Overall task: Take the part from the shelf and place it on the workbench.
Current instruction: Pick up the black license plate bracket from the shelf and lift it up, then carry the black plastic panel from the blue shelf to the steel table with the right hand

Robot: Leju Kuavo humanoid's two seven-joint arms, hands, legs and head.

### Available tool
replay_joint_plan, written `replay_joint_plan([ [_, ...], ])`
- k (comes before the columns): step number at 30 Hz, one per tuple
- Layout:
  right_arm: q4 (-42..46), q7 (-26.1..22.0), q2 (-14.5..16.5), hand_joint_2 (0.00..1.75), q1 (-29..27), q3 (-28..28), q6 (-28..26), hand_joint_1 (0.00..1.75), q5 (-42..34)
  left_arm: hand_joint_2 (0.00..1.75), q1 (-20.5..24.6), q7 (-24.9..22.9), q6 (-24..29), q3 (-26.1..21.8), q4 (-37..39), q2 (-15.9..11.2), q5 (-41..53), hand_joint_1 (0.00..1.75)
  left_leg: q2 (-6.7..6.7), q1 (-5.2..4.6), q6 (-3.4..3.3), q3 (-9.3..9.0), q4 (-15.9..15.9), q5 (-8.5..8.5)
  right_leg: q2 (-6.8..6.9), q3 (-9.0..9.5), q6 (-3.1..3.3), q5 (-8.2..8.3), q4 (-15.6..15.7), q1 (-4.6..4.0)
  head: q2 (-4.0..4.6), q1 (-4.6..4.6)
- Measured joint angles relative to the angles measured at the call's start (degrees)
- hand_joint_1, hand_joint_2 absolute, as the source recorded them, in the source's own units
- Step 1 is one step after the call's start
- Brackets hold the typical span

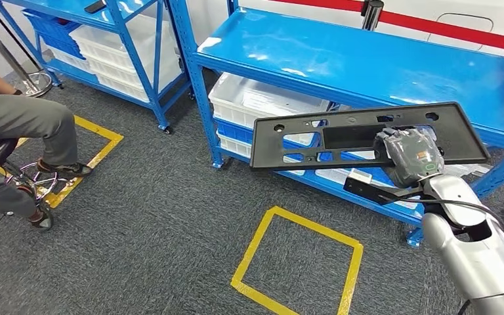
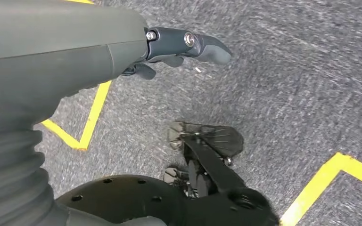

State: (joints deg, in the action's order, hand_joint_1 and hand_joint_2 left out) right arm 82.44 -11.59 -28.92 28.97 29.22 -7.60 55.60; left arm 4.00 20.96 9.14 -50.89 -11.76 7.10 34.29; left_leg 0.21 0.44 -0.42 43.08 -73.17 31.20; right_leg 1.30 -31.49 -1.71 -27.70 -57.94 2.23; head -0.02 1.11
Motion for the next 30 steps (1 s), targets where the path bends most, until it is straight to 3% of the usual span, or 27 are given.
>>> replay_joint_plan([
  [1, -0.23, -0.02, 0.03, 1.75, 0.38, 0.23, 0.02, 1.75, -0.10, 1.75, -0.02, -0.01, 0.00, -0.04, 0.00, 0.00, 0.03, 0.00, -0.07, 0.02, -0.15, 0.22, -0.86, -0.02, 0.56, -0.06, 0.05, 0.03, 0.00, -0.18, 0.00, 0.02],
  [2, -0.43, -0.03, 0.05, 1.75, 0.70, 0.45, 0.02, 1.75, -0.17, 1.75, -0.04, -0.02, 0.00, -0.10, 0.00, 0.00, 0.07, 0.00, -0.12, 0.01, -0.45, -0.58, 0.22, -0.88, 1.10, -0.10, 0.10, 0.05, 0.00, -0.37, 0.00, 0.01],
  [4, -0.67, -0.17, 0.08, 1.75, 1.20, 0.73, 0.02, 1.75, -0.30, 1.75, -0.01, -0.02, 0.00, -0.20, -0.02, -0.05, 0.16, 0.00, -1.34, -0.43, -1.63, -5.04, 7.96, -3.91, 2.02, -0.09, 0.12, 0.06, 0.01, -0.67, 0.00, -0.01],
  [6, -0.83, -0.31, 0.06, 1.75, 1.70, 0.87, 0.03, 1.75, -0.44, 1.75, 0.08, -0.02, 0.00, -0.24, -0.05, -0.16, 0.25, 0.00, -2.97, -1.21, -2.70, -8.29, 13.91, -5.45, 2.91, -0.16, 0.08, 0.07, 0.03, -1.07, 0.00, -0.03],
  [7, -0.91, -0.36, 0.07, 1.75, 1.88, 0.96, 0.04, 1.75, -0.56, 1.75, 0.10, -0.02, 0.00, -0.26, -0.07, -0.21, 0.28, 0.00, -3.33, -1.57, -2.99, -8.67, 14.87, -5.46, 3.39, -0.20, 0.05, 0.08, 0.07, -1.17, 0.00, -0.05],
  [9, -1.05, -0.63, 0.02, 1.75, 2.11, 1.11, 0.08, 1.75, -0.98, 1.75, 0.05, -0.03, 0.00, -0.33, -0.07, -0.22, 0.34, 0.00, -2.28, -1.66, -3.31, -8.60, 15.41, -5.94, 4.18, -0.28, -0.18, 0.04, 0.17, -1.37, 0.00, -0.04],
  [11, -1.13, -1.19, -0.26, 1.75, 2.33, 1.17, 0.16, 1.75, -1.66, 1.75, 0.03, 0.02, -0.02, -0.51, -0.07, -0.21, 0.31, 0.00, -1.35, -1.41, -3.74, -8.88, 16.34, -6.72, 2.91, -1.09, -0.20, -1.14, -1.59, -1.50, 0.00, -0.11],
  [14, -1.58, -1.81, -1.09, 1.75, 2.57, 1.39, 0.45, 1.75, -2.56, 1.75, 0.08, 0.15, -0.07, -0.84, -0.07, -0.16, 0.25, 0.00, 0.22, -1.28, -4.19, -8.88, 16.76, -7.25, -0.39, -5.67, 0.47, -5.69, -11.65, -1.35, 0.00, -0.39],
  [16, -2.15, -1.97, -1.42, 1.75, 2.58, 1.74, 0.61, 1.75, -2.80, 1.75, -0.02, 0.22, -0.09, -0.90, -0.07, -0.13, 0.25, 0.00, 1.49, -1.31, -4.18, -8.80, 16.71, -7.33, -0.91, -7.83, 0.08, -6.80, -16.03, -1.29, 0.00, -0.49],
  [17, -2.39, -2.06, -1.50, 1.75, 2.61, 1.91, 0.57, 1.75, -2.86, 1.75, -0.07, 0.22, -0.10, -0.92, -0.07, -0.08, 0.26, 0.00, 2.14, -1.31, -4.15, -8.81, 16.66, -7.36, -1.01, -7.36, -0.46, -5.93, -14.97, -1.24, 0.00, -0.51],
  [19, -2.73, -2.14, -1.57, 1.75, 2.74, 2.11, 0.42, 1.75, -2.90, 1.75, -0.09, 0.21, -0.10, -0.93, -0.06, 0.03, 0.34, 0.00, 3.39, -1.31, -3.97, -8.79, 16.39, -7.36, -1.80, -3.94, -1.67, -2.60, -7.69, -0.86, 0.00, -0.53],
  [20, -2.90, -2.16, -1.60, 1.75, 2.89, 2.23, 0.26, 1.75, -2.88, 1.75, -0.05, 0.17, -0.09, -0.94, -0.06, 0.08, 0.39, 0.00, 4.01, -1.41, -3.77, -8.57, 16.04, -7.29, -2.58, -2.11, -1.92, -1.22, -3.93, -0.69, 0.00, -0.53],
  [22, -3.23, -2.16, -1.61, 1.75, 3.16, 2.49, 0.01, 1.75, -2.84, 1.75, -0.04, 0.11, -0.05, -0.96, -0.05, 0.11, 0.47, 0.00, 5.01, -1.57, -3.23, -7.85, 15.45, -7.31, -3.53, -0.42, -1.57, -0.05, -0.19, -0.58, 0.00, -0.49],
  [24, -3.55, -2.16, -1.54, 1.75, 3.35, 2.77, -0.08, 1.75, -2.79, 1.75, -0.20, 0.09, 0.01, -0.98, -0.04, 0.09, 0.51, 0.00, 5.77, -1.52, -2.73, -7.25, 15.27, -7.53, -2.88, -0.49, -0.77, 0.12, -0.08, -0.61, 0.00, -0.45],
  [25, -3.69, -2.16, -1.48, 1.75, 3.53, 2.91, -0.08, 1.75, -2.78, 1.75, -0.29, 0.09, 0.07, -1.01, -0.05, 0.07, 0.52, 0.00, 5.40, -1.50, -2.43, -6.96, 14.96, -7.33, -2.47, -0.49, -0.45, 0.25, -0.03, -0.52, 0.00, -0.46],
  [27, -3.90, -2.16, -1.40, 1.75, 3.98, 3.10, -0.09, 1.75, -2.81, 1.75, -0.27, 0.08, 0.24, -1.05, -0.06, 0.02, 0.52, 0.00, 3.17, -1.35, -1.63, -5.31, 11.70, -5.28, -1.56, -0.42, 0.32, 0.41, 0.08, -0.25, 0.00, -0.10],
  [28, -4.01, -2.16, -1.40, 1.75, 4.21, 3.18, -0.09, 1.75, -2.83, 1.75, -0.20, 0.07, 0.32, -1.07, -0.07, 0.04, 0.53, 0.00, 1.69, -1.16, -1.17, -3.72, 8.41, -3.54, -1.09, -0.40, 0.60, 0.41, 0.08, -0.39, 0.00, 0.09],
  [30, -4.31, -2.16, -1.40, 1.75, 4.51, 3.37, -0.10, 1.75, -2.86, 1.75, -0.10, 0.07, 0.42, -1.09, -0.06, 0.11, 0.57, 0.00, 0.25, -0.55, -0.53, -0.02, 1.07, -0.67, -0.07, -0.39, 0.89, 0.36, 0.07, -0.55, 0.00, 0.31],
])
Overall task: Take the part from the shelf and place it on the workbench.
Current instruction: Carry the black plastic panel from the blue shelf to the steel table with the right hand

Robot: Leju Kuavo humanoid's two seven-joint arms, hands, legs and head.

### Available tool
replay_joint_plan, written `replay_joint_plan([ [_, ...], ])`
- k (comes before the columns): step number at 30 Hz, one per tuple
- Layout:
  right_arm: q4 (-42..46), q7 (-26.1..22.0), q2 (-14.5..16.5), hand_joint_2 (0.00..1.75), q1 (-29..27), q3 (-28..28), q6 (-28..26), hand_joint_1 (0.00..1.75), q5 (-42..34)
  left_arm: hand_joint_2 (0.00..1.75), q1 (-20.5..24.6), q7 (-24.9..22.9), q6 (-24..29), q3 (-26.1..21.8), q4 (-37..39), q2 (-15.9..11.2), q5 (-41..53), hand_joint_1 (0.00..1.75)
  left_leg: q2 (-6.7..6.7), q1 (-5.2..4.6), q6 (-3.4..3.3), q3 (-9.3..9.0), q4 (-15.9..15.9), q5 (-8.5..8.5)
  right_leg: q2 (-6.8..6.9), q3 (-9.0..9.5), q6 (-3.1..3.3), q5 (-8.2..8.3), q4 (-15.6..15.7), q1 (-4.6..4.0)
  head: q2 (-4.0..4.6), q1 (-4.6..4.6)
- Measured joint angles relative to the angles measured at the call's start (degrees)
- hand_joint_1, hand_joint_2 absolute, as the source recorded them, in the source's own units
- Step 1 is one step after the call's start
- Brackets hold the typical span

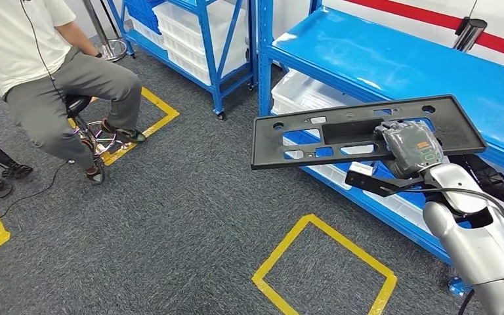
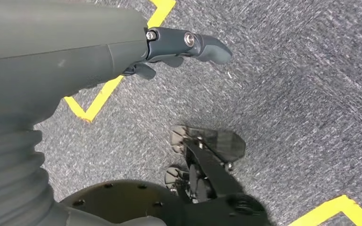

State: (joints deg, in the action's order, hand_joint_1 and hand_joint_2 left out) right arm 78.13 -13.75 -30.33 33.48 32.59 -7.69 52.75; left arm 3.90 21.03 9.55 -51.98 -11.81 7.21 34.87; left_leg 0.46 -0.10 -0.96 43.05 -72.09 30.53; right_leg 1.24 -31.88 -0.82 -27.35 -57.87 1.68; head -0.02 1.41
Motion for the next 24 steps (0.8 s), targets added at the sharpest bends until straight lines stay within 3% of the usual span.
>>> replay_joint_plan([
  [1, -0.16, 0.00, 0.01, 1.75, 0.11, 0.11, 0.00, 1.75, 0.00, 1.75, 0.00, 0.00, 0.02, -0.01, 0.01, 0.03, 0.02, 0.00, -0.23, 0.23, 0.15, 1.10, -1.98, 0.30, 0.53, 0.01, 0.02, -0.03, 0.00, -0.04, 0.00, 0.01],
  [2, -0.29, -0.03, 0.03, 1.75, 0.22, 0.21, 0.01, 1.75, -0.01, 1.75, 0.00, 0.01, 0.03, -0.02, 0.02, 0.06, 0.04, 0.00, -0.34, 0.36, 0.18, 1.11, -1.77, -0.43, 1.02, 0.01, 0.03, -0.05, 0.00, -0.05, 0.00, 0.02],
  [4, -0.45, -0.16, 0.05, 1.75, 0.57, 0.26, 0.02, 1.75, -0.10, 1.75, 0.02, 0.02, 0.05, -0.02, 0.03, 0.05, 0.04, 0.00, -1.08, 0.35, -0.23, -2.05, 4.56, -3.89, 1.90, 0.04, 0.03, -0.08, 0.01, -0.06, 0.00, 0.02],
  [6, -0.56, -0.44, -0.03, 1.75, 1.28, 0.27, 0.01, 1.75, -0.47, 1.75, 0.13, 0.02, 0.07, -0.04, 0.03, 0.02, 0.07, 0.00, -2.89, -0.24, -0.91, -5.70, 11.70, -6.20, 2.66, -0.03, -0.16, -0.19, 0.02, -0.36, 0.00, -0.02],
  [8, -0.78, -0.67, -0.20, 1.75, 2.11, 0.46, 0.03, 1.75, -1.20, 1.75, 0.22, 0.01, 0.13, -0.10, 0.03, 0.00, 0.19, 0.00, -3.46, -0.88, -1.41, -6.65, 13.96, -6.35, 3.48, -0.07, -0.50, -0.32, 0.14, -0.60, 0.00, -0.05],
  [10, -0.94, -0.71, -0.41, 1.75, 2.83, 0.80, 0.33, 1.75, -1.92, 1.75, 0.15, 0.02, 0.21, -0.19, 0.03, 0.01, 0.33, 0.00, -2.32, -0.91, -2.01, -6.82, 14.50, -6.72, 3.99, -0.02, -1.02, -0.51, 0.18, -0.69, 0.00, -0.07],
  [12, -0.96, -0.69, -0.85, 1.75, 3.64, 1.12, 1.01, 1.75, -2.38, 1.75, 0.13, 0.12, 0.24, -0.24, 0.03, 0.05, 0.43, 0.00, -1.31, -0.71, -2.78, -7.30, 15.37, -7.35, 2.45, -1.03, -1.00, -2.06, -2.33, -0.80, 0.00, -0.11],
  [15, -1.02, -0.57, -1.93, 1.75, 4.58, 1.66, 1.92, 1.75, -2.77, 1.75, 0.24, 0.22, 0.22, -0.28, 0.03, 0.05, 0.48, 0.00, 0.37, -0.67, -3.37, -7.47, 15.64, -7.68, -0.53, -6.25, -0.09, -6.72, -13.28, -0.67, 0.00, -0.37],
  [16, -1.06, -0.52, -2.18, 1.75, 4.70, 1.82, 2.03, 1.75, -2.80, 1.75, 0.22, 0.22, 0.22, -0.29, 0.03, 0.05, 0.48, 0.00, 1.04, -0.67, -3.40, -7.47, 15.63, -7.69, -0.82, -7.69, -0.23, -7.42, -15.93, -0.63, 0.00, -0.46],
  [17, -1.09, -0.51, -2.31, 1.75, 4.77, 1.95, 2.03, 1.75, -2.82, 1.75, 0.17, 0.22, 0.22, -0.30, 0.03, 0.05, 0.48, 0.00, 1.70, -0.66, -3.39, -7.49, 15.59, -7.69, -0.94, -8.18, -0.64, -7.19, -16.52, -0.58, 0.00, -0.52],
  [18, -1.10, -0.52, -2.39, 1.75, 4.86, 2.05, 2.03, 1.75, -2.84, 1.75, 0.13, 0.22, 0.21, -0.31, 0.03, 0.08, 0.49, 0.00, 2.39, -0.63, -3.36, -7.53, 15.54, -7.69, -1.07, -7.47, -1.28, -5.99, -14.68, -0.45, 0.00, -0.57],
  [20, -1.11, -0.55, -2.52, 1.75, 5.25, 2.17, 2.21, 1.75, -2.99, 1.75, 0.13, 0.22, 0.20, -0.32, 0.03, 0.10, 0.52, 0.00, 3.67, -0.66, -3.07, -7.43, 15.15, -7.61, -2.03, -4.04, -2.56, -2.59, -6.93, 0.09, 0.00, -0.64],
  [21, -1.10, -0.57, -2.65, 1.75, 5.70, 2.29, 2.57, 1.75, -3.24, 1.75, 0.14, 0.22, 0.20, -0.33, 0.03, 0.11, 0.55, 0.00, 4.28, -0.72, -2.80, -7.21, 14.78, -7.49, -2.71, -2.43, -2.76, -1.22, -3.45, 0.30, 0.00, -0.67],
  [23, -1.10, -0.63, -2.99, 1.75, 7.13, 2.80, 4.15, 1.75, -4.07, 1.75, 0.07, 0.22, 0.21, -0.38, 0.03, 0.09, 0.56, 0.00, 5.25, -0.86, -2.18, -6.58, 14.19, -7.39, -3.51, -1.02, -2.38, -0.10, -0.40, 0.31, 0.00, -0.69],
  [24, -1.10, -0.66, -3.08, 1.75, 8.13, 3.16, 5.14, 1.75, -4.45, 1.75, -0.02, 0.22, 0.22, -0.44, 0.03, 0.09, 0.56, 0.00, 5.61, -0.79, -1.96, -6.32, 14.09, -7.44, -3.16, -0.98, -1.93, 0.03, -0.49, 0.17, 0.00, -0.62],
])
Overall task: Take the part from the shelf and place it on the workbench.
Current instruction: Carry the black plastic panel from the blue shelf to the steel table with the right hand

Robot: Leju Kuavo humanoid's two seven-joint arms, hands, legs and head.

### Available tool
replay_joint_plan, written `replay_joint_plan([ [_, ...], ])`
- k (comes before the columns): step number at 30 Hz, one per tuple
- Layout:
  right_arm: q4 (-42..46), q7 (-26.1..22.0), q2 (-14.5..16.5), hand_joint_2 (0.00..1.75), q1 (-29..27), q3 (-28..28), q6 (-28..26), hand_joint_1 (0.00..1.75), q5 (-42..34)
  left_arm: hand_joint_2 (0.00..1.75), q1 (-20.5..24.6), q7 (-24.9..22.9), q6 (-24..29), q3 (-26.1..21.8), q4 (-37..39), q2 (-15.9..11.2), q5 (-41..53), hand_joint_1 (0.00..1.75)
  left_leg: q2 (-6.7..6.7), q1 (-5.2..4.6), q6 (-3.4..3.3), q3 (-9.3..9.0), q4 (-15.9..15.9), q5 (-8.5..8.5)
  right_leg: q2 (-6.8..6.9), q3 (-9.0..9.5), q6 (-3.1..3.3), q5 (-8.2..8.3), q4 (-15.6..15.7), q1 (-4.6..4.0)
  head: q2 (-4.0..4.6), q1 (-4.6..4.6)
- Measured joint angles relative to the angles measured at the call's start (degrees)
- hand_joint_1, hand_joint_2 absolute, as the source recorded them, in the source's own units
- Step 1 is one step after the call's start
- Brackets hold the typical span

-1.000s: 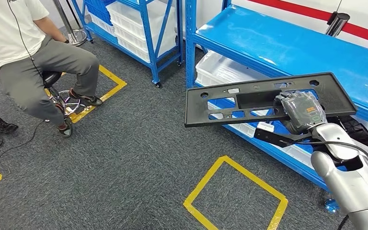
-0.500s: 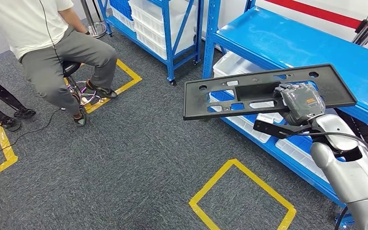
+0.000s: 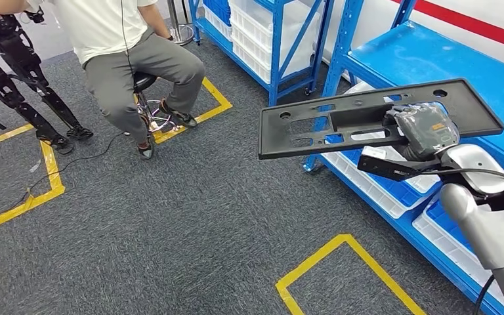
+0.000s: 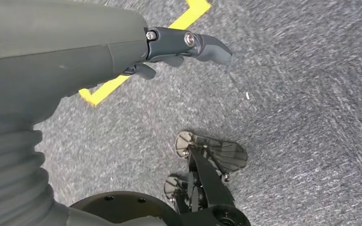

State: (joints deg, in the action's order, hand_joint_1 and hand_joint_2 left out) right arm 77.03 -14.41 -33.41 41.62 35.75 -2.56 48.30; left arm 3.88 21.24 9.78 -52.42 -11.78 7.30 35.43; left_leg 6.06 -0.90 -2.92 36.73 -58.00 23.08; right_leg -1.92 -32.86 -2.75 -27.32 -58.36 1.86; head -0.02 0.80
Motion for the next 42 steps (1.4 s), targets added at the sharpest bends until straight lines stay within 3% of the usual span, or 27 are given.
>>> replay_joint_plan([
  [1, -0.01, -0.02, 0.02, 1.75, 1.24, 0.39, 1.03, 1.75, -0.32, 1.75, -0.09, 0.00, 0.02, -0.08, 0.00, -0.05, -0.01, 0.00, 0.13, 0.10, 0.19, 0.22, -0.08, -0.01, 0.39, -0.01, 0.30, 0.09, -0.04, 0.12, 0.00, 0.01],
  [3, -0.02, 0.03, 0.31, 1.75, 4.14, 1.15, 2.57, 1.75, -0.65, 1.75, -0.15, 0.01, 0.07, -0.20, 0.00, -0.07, -0.02, 0.00, -1.61, 0.16, 0.80, 1.16, -1.94, 1.20, 1.12, 0.09, 0.98, 0.24, 0.00, 0.42, 0.00, 0.29],
  [5, -0.20, 0.31, 0.73, 1.75, 7.00, 1.97, 3.31, 1.75, -0.78, 1.75, 0.03, 0.02, 0.13, -0.28, 0.00, -0.03, -0.06, 0.00, -4.51, 0.46, 1.62, 4.14, -8.12, 4.48, 1.91, 0.21, 1.55, 0.20, 0.05, 0.33, 0.00, 0.69],
  [7, -0.64, 0.87, 1.18, 1.75, 9.72, 3.15, 3.75, 1.75, -1.08, 1.75, 0.15, 0.02, 0.17, -0.50, 0.01, 0.04, -0.09, 0.00, -5.73, 1.07, 2.17, 8.01, -15.44, 7.20, 2.84, 0.24, 1.78, 0.09, 0.04, 0.04, 0.00, 0.84],
  [8, -0.89, 1.14, 1.39, 1.75, 10.99, 3.79, 4.02, 1.75, -1.38, 1.75, 0.15, 0.03, 0.19, -0.64, 0.01, 0.08, -0.08, 0.00, -5.89, 1.28, 2.27, 8.94, -16.94, 7.24, 3.29, 0.28, 1.84, 0.03, 0.04, -0.06, 0.00, 0.86],
  [9, -1.10, 1.36, 1.57, 1.75, 12.21, 4.42, 4.35, 1.75, -1.77, 1.75, 0.15, 0.04, 0.19, -0.78, 0.02, 0.11, -0.05, 0.00, -5.98, 1.42, 2.28, 8.71, -16.16, 6.24, 3.75, 0.35, 1.91, -0.03, 0.04, -0.11, 0.00, 0.86],
  [11, -1.43, 1.55, 1.75, 1.75, 14.43, 5.48, 4.80, 1.75, -2.58, 1.75, 0.16, 0.08, 0.17, -0.93, 0.01, 0.11, 0.10, 0.00, -7.19, 1.43, 1.97, 5.01, -8.75, 2.49, 4.64, 0.62, 1.87, -0.26, 0.05, -0.18, 0.00, 0.86],
  [13, -1.65, 1.62, 1.66, 1.75, 16.10, 6.30, 4.94, 1.75, -3.14, 1.75, 0.23, 0.09, 0.10, -1.00, 0.01, 0.11, 0.32, 0.00, -8.81, 0.94, 1.54, 1.60, -2.19, 0.35, 5.46, 0.80, 1.46, -0.61, 0.07, -0.60, 0.00, 0.79],
  [14, -1.74, 1.67, 1.59, 1.75, 16.57, 6.64, 4.94, 1.75, -3.28, 1.75, 0.25, 0.09, 0.06, -1.03, 0.02, 0.11, 0.41, 0.00, -9.14, 0.65, 1.33, 1.05, -1.03, 0.28, 5.86, 0.85, 1.23, -0.76, 0.15, -0.80, 0.00, 0.73],
  [16, -1.89, 1.85, 1.50, 1.75, 17.06, 7.38, 5.04, 1.75, -3.53, 1.75, 0.23, 0.09, 0.00, -1.08, 0.02, 0.10, 0.49, 0.00, -8.03, 0.22, 0.78, 0.97, -0.61, 0.34, 6.77, 1.17, 0.64, -0.91, 0.55, -1.02, 0.00, 0.63],
  [18, -1.97, 2.06, 1.42, 1.75, 17.39, 8.07, 5.31, 1.75, -3.90, 1.75, 0.21, 0.08, -0.02, -1.11, 0.01, 0.18, 0.55, 0.00, -7.06, 0.22, -0.08, 0.37, 0.17, -0.04, 5.96, 0.82, 0.40, -1.85, -0.67, -1.02, 0.00, 0.64],
  [19, -2.01, 2.15, 1.36, 1.75, 17.68, 8.42, 5.51, 1.75, -4.16, 1.75, 0.28, 0.07, -0.02, -1.11, 0.00, 0.20, 0.57, 0.00, -6.59, 0.28, -0.55, 0.04, 0.54, -0.24, 4.94, -0.15, 0.58, -2.98, -2.92, -1.02, 0.00, 0.56],
  [21, -2.20, 2.37, 1.27, 1.75, 18.28, 9.17, 5.86, 1.75, -4.72, 1.75, 0.47, 0.04, -0.03, -1.14, 0.00, 0.21, 0.58, 0.00, -5.55, 0.32, -1.14, -0.13, 0.71, -0.33, 2.90, -3.96, 1.30, -6.00, -10.38, -0.91, 0.00, 0.41],
  [23, -2.51, 2.64, 1.32, 1.75, 18.56, 10.10, 5.90, 1.75, -5.33, 1.75, 0.55, 0.02, -0.07, -1.16, 0.00, 0.21, 0.60, 0.00, -4.22, 0.23, -1.23, -0.18, 0.69, -0.29, 2.26, -7.36, 1.17, -7.33, -15.86, -0.96, 0.00, 0.29],
  [24, -2.66, 2.76, 1.39, 1.75, 18.62, 10.61, 5.84, 1.75, -5.65, 1.75, 0.55, 0.01, -0.11, -1.17, 0.00, 0.22, 0.66, 0.00, -3.49, 0.19, -1.24, -0.24, 0.67, -0.28, 2.13, -7.63, 0.76, -6.59, -15.53, -0.97, 0.00, 0.29],
  [25, -2.79, 2.86, 1.47, 1.75, 18.70, 11.11, 5.78, 1.75, -5.95, 1.75, 0.55, 0.01, -0.15, -1.17, 0.00, 0.24, 0.72, 0.00, -2.78, 0.16, -1.22, -0.32, 0.63, -0.26, 1.95, -6.81, 0.25, -5.07, -13.07, -0.97, 0.00, 0.28],
  [27, -2.99, 2.95, 1.66, 1.75, 19.04, 11.97, 5.62, 1.75, -6.37, 1.75, 0.55, 0.00, -0.20, -1.17, 0.00, 0.27, 0.90, 0.00, -1.42, 0.04, -1.07, -0.33, 0.41, -0.18, 0.55, -3.36, -0.44, -1.25, -4.96, -0.86, 0.00, 0.22],
  [29, -3.18, 2.96, 1.99, 1.75, 19.52, 12.80, 5.26, 1.75, -6.63, 1.75, 0.48, -0.01, -0.22, -1.18, 0.00, 0.28, 1.05, 0.00, -0.35, -0.12, -0.72, -0.09, 0.13, -0.09, -0.52, -1.23, -0.10, 0.79, -0.26, -0.90, 0.00, 0.20],
  [32, -3.33, 2.92, 3.28, 1.75, 19.75, 14.06, 4.25, 1.75, -6.83, 1.75, 0.08, 0.12, -0.36, -1.21, -0.02, 0.17, 1.17, 0.00, 0.39, -0.07, 0.05, 0.27, -0.08, 0.05, 0.44, -0.71, 1.05, 1.21, 0.49, -0.73, 0.00, 0.21],
  [34, -3.41, 2.88, 4.50, 1.75, 19.95, 14.85, 3.73, 1.75, -6.84, 1.75, -0.02, 0.41, -0.59, -1.23, -0.04, 0.08, 1.18, 0.00, -1.52, 0.01, 0.84, 1.41, -2.61, 1.72, 1.40, -0.20, 2.05, 1.33, 0.86, -0.20, 0.00, 0.41],
  [36, -3.70, 2.87, 5.97, 1.75, 20.35, 15.63, 3.35, 1.75, -6.58, 1.75, 0.06, 0.66, -0.79, -1.27, -0.04, 0.10, 1.22, 0.00, -4.37, 0.59, 1.80, 4.80, -9.45, 5.12, 2.26, 0.09, 2.78, 1.23, 0.97, -0.32, 0.00, 0.63],
  [38, -4.29, 2.91, 7.82, 1.75, 20.64, 16.47, 2.77, 1.75, -5.93, 1.75, 0.12, 0.69, -0.82, -1.38, -0.04, 0.13, 1.39, 0.00, -5.57, 1.42, 2.55, 8.43, -15.89, 7.18, 3.06, 0.16, 2.92, 1.10, 0.95, -0.51, 0.00, 0.63],
  [39, -4.63, 2.95, 8.81, 1.75, 20.68, 16.90, 2.49, 1.75, -5.55, 1.75, 0.13, 0.65, -0.81, -1.48, -0.04, 0.14, 1.49, 0.00, -5.81, 1.77, 2.83, 8.98, -16.46, 6.78, 3.49, 0.20, 2.90, 1.03, 0.93, -0.54, 0.00, 0.64],
  [40, -4.98, 2.99, 9.78, 1.75, 20.68, 17.32, 2.28, 1.75, -5.19, 1.75, 0.14, 0.58, -0.78, -1.59, -0.04, 0.15, 1.56, 0.00, -6.12, 2.04, 3.03, 8.26, -14.64, 5.40, 3.87, 0.28, 2.81, 0.93, 0.92, -0.54, 0.00, 0.65],
  [42, -5.63, 3.02, 11.53, 1.75, 20.70, 18.02, 1.85, 1.75, -4.51, 1.75, 0.21, 0.45, -0.70, -1.83, -0.04, 0.14, 1.63, 0.00, -7.95, 2.21, 3.16, 4.27, -6.85, 1.82, 4.62, 0.56, 2.39, 0.59, 0.90, -0.65, 0.00, 0.67],
])
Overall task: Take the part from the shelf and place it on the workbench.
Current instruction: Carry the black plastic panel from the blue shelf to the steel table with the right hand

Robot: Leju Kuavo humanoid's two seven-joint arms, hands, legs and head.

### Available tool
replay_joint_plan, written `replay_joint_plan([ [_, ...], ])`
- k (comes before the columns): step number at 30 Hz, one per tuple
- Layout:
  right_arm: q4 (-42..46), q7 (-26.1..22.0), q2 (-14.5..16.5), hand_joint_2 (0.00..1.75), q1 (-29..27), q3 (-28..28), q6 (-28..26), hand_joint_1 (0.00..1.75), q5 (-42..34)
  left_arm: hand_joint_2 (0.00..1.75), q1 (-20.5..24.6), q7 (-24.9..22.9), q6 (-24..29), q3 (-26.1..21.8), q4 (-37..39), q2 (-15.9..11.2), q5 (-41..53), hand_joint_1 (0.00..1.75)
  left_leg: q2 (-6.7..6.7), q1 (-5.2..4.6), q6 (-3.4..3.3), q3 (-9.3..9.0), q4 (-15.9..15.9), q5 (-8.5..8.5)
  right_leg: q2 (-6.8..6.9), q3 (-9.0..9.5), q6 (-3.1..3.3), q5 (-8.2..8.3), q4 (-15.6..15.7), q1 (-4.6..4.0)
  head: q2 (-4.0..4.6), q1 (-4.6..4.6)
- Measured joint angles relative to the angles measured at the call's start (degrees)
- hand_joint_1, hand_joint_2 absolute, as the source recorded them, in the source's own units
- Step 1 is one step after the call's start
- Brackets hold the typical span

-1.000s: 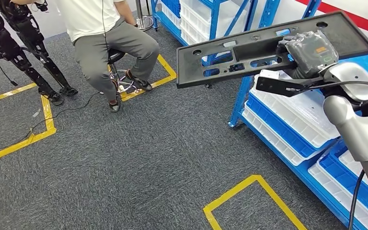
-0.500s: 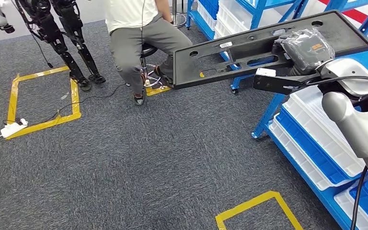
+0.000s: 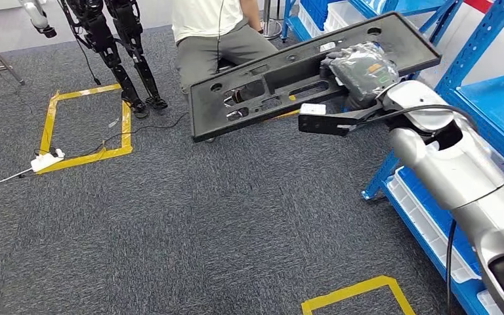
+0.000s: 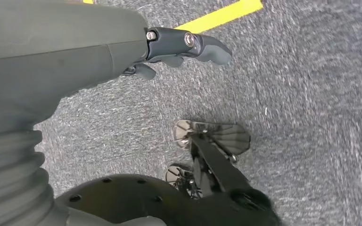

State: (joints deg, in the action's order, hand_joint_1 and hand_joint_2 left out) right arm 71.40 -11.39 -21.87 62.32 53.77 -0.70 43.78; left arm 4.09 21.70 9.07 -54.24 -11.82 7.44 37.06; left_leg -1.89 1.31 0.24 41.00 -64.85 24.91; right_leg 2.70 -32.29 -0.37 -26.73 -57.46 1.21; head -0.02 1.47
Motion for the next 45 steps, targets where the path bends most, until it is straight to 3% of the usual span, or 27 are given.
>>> replay_joint_plan([
  [1, -0.36, 0.00, 0.73, 1.75, 0.04, 0.28, -0.30, 1.75, 0.33, 1.75, 0.08, -0.03, 0.02, -0.13, 0.00, -0.01, 0.01, 0.00, -0.86, -0.14, -0.13, -1.82, 3.45, -1.21, 0.39, 0.13, -0.33, -0.24, 0.00, -0.20, 0.00, -0.05],
  [3, -1.13, 0.01, 2.16, 1.75, 0.10, 0.80, -0.85, 1.75, 1.08, 1.75, 0.23, -0.03, 0.11, -0.40, 0.00, -0.01, 0.03, 0.00, -1.42, -0.64, -0.60, -3.35, 6.46, -1.87, 1.31, 0.33, -0.96, -0.61, 0.09, -0.58, 0.00, -0.20],
  [5, -1.83, 0.07, 3.54, 1.75, 0.07, 1.33, -1.05, 1.75, 1.77, 1.75, 0.25, -0.01, 0.33, -0.66, -0.01, -0.02, 0.06, 0.00, -0.15, -0.91, -1.36, -3.44, 6.85, -2.06, 2.09, 0.41, -1.58, -0.94, 0.15, -0.62, 0.00, -0.32],
  [6, -2.11, 0.15, 4.14, 1.75, 0.00, 1.57, -1.07, 1.75, 2.05, 1.75, 0.24, 0.02, 0.43, -0.74, -0.02, 0.01, 0.09, 0.00, 0.39, -0.95, -1.78, -3.66, 7.14, -2.20, 1.67, 0.26, -1.78, -1.40, -0.39, -0.55, 0.00, -0.33],
  [8, -2.57, 0.32, 4.86, 1.75, -0.15, 1.94, -1.11, 1.75, 2.44, 1.75, 0.31, 0.08, 0.52, -0.79, -0.04, 0.03, 0.17, 0.00, 1.38, -0.86, -2.70, -4.11, 7.62, -2.44, -0.35, -1.67, -1.49, -3.62, -4.75, -0.37, 0.00, -0.37],
  [10, -3.05, 0.45, 5.23, 1.75, -0.50, 2.33, -1.14, 1.75, 2.73, 1.75, 0.46, 0.11, 0.51, -0.79, -0.04, 0.03, 0.27, 0.00, 2.61, -0.95, -3.18, -4.18, 7.61, -2.39, -2.00, -5.85, -0.87, -6.68, -12.90, -0.26, 0.00, -0.44],
  [12, -3.52, 0.55, 5.50, 1.75, -1.01, 2.75, -1.14, 1.75, 3.01, 1.75, 0.49, 0.10, 0.40, -0.79, -0.04, 0.04, 0.44, 0.00, 4.18, -1.00, -3.24, -4.24, 7.58, -2.34, -2.45, -8.87, -1.14, -7.42, -17.39, -0.30, 0.00, -0.50],
  [13, -3.70, 0.62, 5.67, 1.75, -1.19, 2.91, -1.15, 1.75, 3.13, 1.75, 0.47, 0.08, 0.27, -0.79, -0.03, 0.05, 0.54, 0.00, 4.96, -1.03, -3.22, -4.29, 7.56, -2.32, -2.60, -8.70, -1.56, -6.32, -16.10, -0.32, 0.00, -0.54],
  [15, -3.96, 0.86, 6.03, 1.75, -1.30, 3.05, -1.26, 1.75, 3.44, 1.75, 0.44, 0.05, 0.02, -0.79, -0.02, 0.08, 0.66, 0.00, 6.37, -1.07, -3.07, -4.38, 7.50, -2.25, -3.67, -5.62, -2.35, -2.46, -8.17, -0.23, 0.00, -0.60],
  [16, -4.03, 0.99, 6.22, 1.75, -1.31, 3.09, -1.37, 1.75, 3.67, 1.75, 0.45, 0.05, -0.07, -0.79, -0.02, 0.08, 0.69, 0.00, 6.97, -1.19, -2.89, -4.35, 7.34, -2.15, -4.40, -3.96, -2.40, -0.74, -4.34, -0.17, 0.00, -0.57],
  [18, -4.20, 1.15, 6.66, 1.75, -1.46, 3.15, -1.54, 1.75, 4.31, 1.75, 0.37, 0.05, -0.12, -0.79, -0.02, 0.09, 0.76, 0.00, 7.92, -1.25, -2.32, -4.18, 7.18, -2.00, -5.12, -2.32, -1.83, 0.78, -0.82, -0.33, -0.01, -0.51],
  [20, -4.36, 1.19, 7.27, 1.75, -1.63, 3.14, -1.56, 1.75, 5.04, 1.75, 0.13, 0.05, -0.13, -0.80, -0.03, 0.05, 0.91, 0.00, 8.56, -1.02, -1.53, -4.05, 7.26, -1.97, -4.38, -1.94, -0.85, 1.03, -0.48, -0.48, -0.01, -0.45],
  [22, -4.50, 1.21, 7.91, 1.75, -1.69, 3.07, -1.54, 1.75, 5.57, 1.75, -0.11, 0.02, -0.13, -0.81, -0.03, -0.05, 1.07, 0.00, 6.66, -0.96, -0.86, -3.34, 5.69, -0.88, -3.55, -1.41, 0.11, 1.22, -0.03, -0.16, 0.00, -0.35],
  [24, -4.67, 1.22, 8.20, 1.75, -1.74, 3.01, -1.50, 1.75, 5.80, 1.75, -0.12, -0.03, -0.13, -0.81, -0.02, -0.09, 1.17, 0.00, 3.60, -0.83, -0.34, -0.77, 0.05, 2.12, -2.65, -0.91, 0.84, 1.17, 0.20, -0.18, 0.00, -0.24],
  [26, -4.88, 1.21, 8.24, 1.75, -1.89, 3.03, -1.48, 1.75, 5.89, 1.75, -0.07, -0.12, -0.13, -0.80, -0.02, -0.05, 1.23, 0.00, 2.44, -0.39, 0.12, 2.95, -7.12, 4.84, -1.70, -0.69, 1.21, 0.96, 0.18, -0.53, 0.00, -0.21],
  [27, -4.99, 1.20, 8.26, 1.75, -2.02, 3.05, -1.47, 1.75, 5.98, 1.75, -0.07, -0.18, -0.13, -0.80, -0.02, -0.03, 1.25, 0.00, 2.23, -0.22, 0.26, 3.98, -8.75, 5.00, -1.22, -0.63, 1.31, 0.86, 0.17, -0.66, 0.00, -0.21],
  [28, -5.10, 1.17, 8.27, 1.75, -2.18, 3.06, -1.46, 1.75, 6.12, 1.75, -0.08, -0.25, -0.13, -0.80, -0.02, -0.02, 1.26, 0.00, 2.04, -0.11, 0.33, 3.94, -8.27, 4.17, -0.77, -0.56, 1.34, 0.75, 0.16, -0.75, 0.00, -0.18],
  [29, -5.20, 1.15, 8.29, 1.75, -2.31, 3.06, -1.46, 1.75, 6.27, 1.75, -0.09, -0.32, -0.13, -0.81, -0.02, -0.03, 1.26, 0.00, 1.74, -0.06, 0.27, 2.64, -5.49, 2.50, -0.35, -0.46, 1.30, 0.62, 0.15, -0.80, 0.00, -0.20],
  [31, -5.35, 1.10, 8.33, 1.75, -2.41, 2.97, -1.46, 1.75, 6.50, 1.75, -0.04, -0.39, -0.13, -0.81, -0.02, -0.07, 1.26, 0.00, 0.23, -0.36, -0.25, -1.55, 2.45, -0.86, 0.36, -0.22, 0.98, 0.30, 0.14, -1.05, 0.00, -0.20],
  [33, -5.46, 1.09, 8.40, 1.75, -2.44, 2.86, -1.46, 1.75, 6.62, 1.75, 0.06, -0.41, -0.13, -0.82, -0.02, -0.12, 1.26, 0.00, -0.53, -0.95, -0.98, -3.81, 6.71, -1.96, 0.96, -0.09, 0.47, -0.03, 0.15, -1.31, 0.00, -0.23],
  [35, -5.59, 1.07, 8.55, 1.75, -2.57, 2.81, -1.46, 1.75, 6.70, 1.75, 0.09, -0.43, -0.11, -0.83, -0.03, -0.15, 1.26, 0.00, 0.29, -1.32, -1.63, -3.92, 7.21, -1.90, 1.61, 0.08, -0.03, -0.23, 0.30, -1.31, 0.00, -0.24],
  [37, -5.71, 1.04, 8.62, 1.75, -2.69, 2.67, -1.46, 1.75, 6.75, 1.75, 0.09, -0.45, -0.09, -0.84, -0.04, -0.15, 1.25, 0.00, 1.05, -1.15, -2.34, -4.44, 7.90, -2.26, 0.78, -0.38, -0.31, -1.05, -0.80, -1.19, 0.00, -0.31],
  [38, -5.75, 1.03, 8.61, 1.75, -2.72, 2.57, -1.46, 1.75, 6.77, 1.75, 0.13, -0.46, -0.09, -0.84, -0.04, -0.15, 1.24, 0.00, 1.43, -0.99, -2.69, -4.72, 8.23, -2.44, -0.16, -1.32, -0.26, -2.08, -2.87, -1.12, 0.00, -0.38],
  [40, -5.88, 1.03, 8.46, 1.75, -2.94, 2.45, -1.46, 1.75, 6.78, 1.75, 0.31, -0.48, -0.09, -0.85, -0.04, -0.16, 1.22, 0.00, 2.37, -0.86, -3.07, -4.91, 8.37, -2.51, -1.89, -5.01, 0.13, -5.04, -10.23, -0.82, 0.00, -0.53],
  [42, -6.09, 1.03, 8.30, 1.75, -3.45, 2.44, -1.46, 1.75, 6.81, 1.75, 0.45, -0.51, -0.08, -0.85, -0.04, -0.16, 1.21, 0.00, 3.67, -0.84, -3.12, -4.93, 8.35, -2.46, -2.33, -8.48, -0.15, -6.63, -16.27, -0.47, 0.00, -0.62],
  [43, -6.20, 1.03, 8.25, 1.75, -3.65, 2.43, -1.46, 1.75, 6.83, 1.75, 0.45, -0.55, -0.08, -0.86, -0.04, -0.15, 1.21, 0.00, 4.39, -0.82, -3.09, -4.94, 8.32, -2.45, -2.40, -8.84, -0.65, -6.15, -16.37, -0.29, 0.00, -0.68],
  [45, -6.37, 1.03, 8.19, 1.75, -3.75, 2.33, -1.46, 1.75, 6.84, 1.75, 0.43, -0.64, -0.07, -0.86, -0.04, -0.08, 1.21, 0.00, 5.73, -0.72, -2.82, -4.97, 8.15, -2.36, -2.87, -6.31, -1.94, -3.02, -10.19, 0.27, 0.00, -0.71],
])
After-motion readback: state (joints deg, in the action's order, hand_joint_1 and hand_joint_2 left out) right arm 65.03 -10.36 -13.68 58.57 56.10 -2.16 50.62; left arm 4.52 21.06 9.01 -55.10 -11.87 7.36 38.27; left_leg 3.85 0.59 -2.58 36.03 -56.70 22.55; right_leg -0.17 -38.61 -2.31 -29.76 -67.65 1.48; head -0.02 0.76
